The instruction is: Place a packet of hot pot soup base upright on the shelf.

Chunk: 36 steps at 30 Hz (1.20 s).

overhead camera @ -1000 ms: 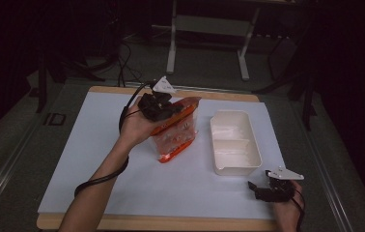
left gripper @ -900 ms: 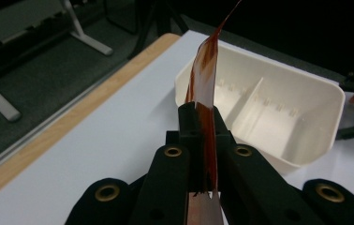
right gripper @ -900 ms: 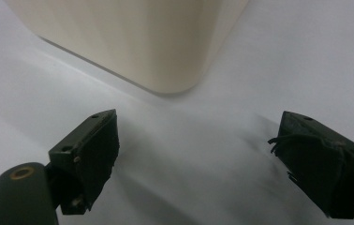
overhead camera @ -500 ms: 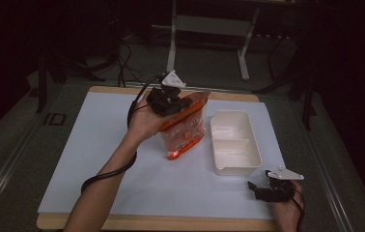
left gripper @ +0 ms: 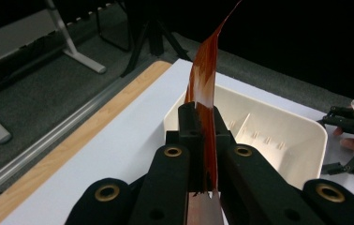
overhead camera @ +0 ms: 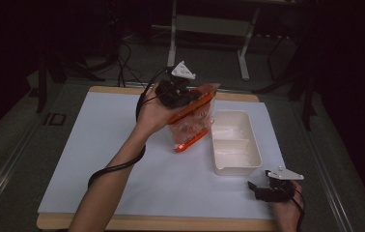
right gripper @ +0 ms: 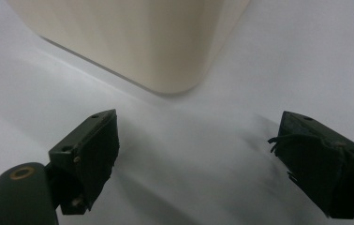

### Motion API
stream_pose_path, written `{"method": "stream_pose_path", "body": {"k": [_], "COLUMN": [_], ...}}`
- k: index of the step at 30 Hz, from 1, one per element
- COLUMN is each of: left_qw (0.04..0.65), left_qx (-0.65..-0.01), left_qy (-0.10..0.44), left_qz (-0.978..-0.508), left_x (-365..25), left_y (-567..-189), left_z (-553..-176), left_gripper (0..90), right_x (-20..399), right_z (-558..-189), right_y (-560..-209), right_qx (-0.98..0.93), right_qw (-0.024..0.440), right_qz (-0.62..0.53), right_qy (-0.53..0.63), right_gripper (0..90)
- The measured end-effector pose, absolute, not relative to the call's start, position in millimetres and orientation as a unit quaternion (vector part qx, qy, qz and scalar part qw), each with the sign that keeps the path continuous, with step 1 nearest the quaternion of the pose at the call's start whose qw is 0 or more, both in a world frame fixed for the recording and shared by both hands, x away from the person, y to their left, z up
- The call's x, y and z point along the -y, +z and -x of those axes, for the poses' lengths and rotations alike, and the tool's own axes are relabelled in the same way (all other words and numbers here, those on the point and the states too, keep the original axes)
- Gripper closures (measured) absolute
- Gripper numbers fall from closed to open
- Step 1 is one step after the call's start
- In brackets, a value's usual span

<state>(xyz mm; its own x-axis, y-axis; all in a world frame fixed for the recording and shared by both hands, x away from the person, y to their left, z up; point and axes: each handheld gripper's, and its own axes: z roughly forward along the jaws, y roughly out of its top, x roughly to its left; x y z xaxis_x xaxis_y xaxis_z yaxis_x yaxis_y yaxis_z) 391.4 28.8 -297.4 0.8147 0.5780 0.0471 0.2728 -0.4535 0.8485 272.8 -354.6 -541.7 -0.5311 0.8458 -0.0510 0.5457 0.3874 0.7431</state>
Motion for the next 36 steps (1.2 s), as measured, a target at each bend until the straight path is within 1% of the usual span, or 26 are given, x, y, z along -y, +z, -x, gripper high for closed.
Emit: {"method": "stream_pose_path", "body": {"k": [17, 22, 36], "left_qw": [0.473, 0.474, 0.486], "left_qx": [-0.229, -0.22, -0.215], "left_qy": [0.159, 0.158, 0.159], "left_qz": [-0.836, -0.838, -0.832], "left_x": [-4, 9, 28], "left_y": [-293, -291, -285], "left_z": [-405, -412, -423], "left_gripper": [90.0, 90.0, 90.0], "right_x": [354, 354, 354], "right_z": [-273, -273, -273], "right_y": [-542, -542, -542], "right_qx": [-0.807, -0.806, -0.806], "right_qw": [0.218, 0.218, 0.217], "right_qz": [-0.429, -0.429, -0.43], "right_qy": [0.342, 0.344, 0.345], "right_gripper": [13.5, 13.5, 13.5]}}
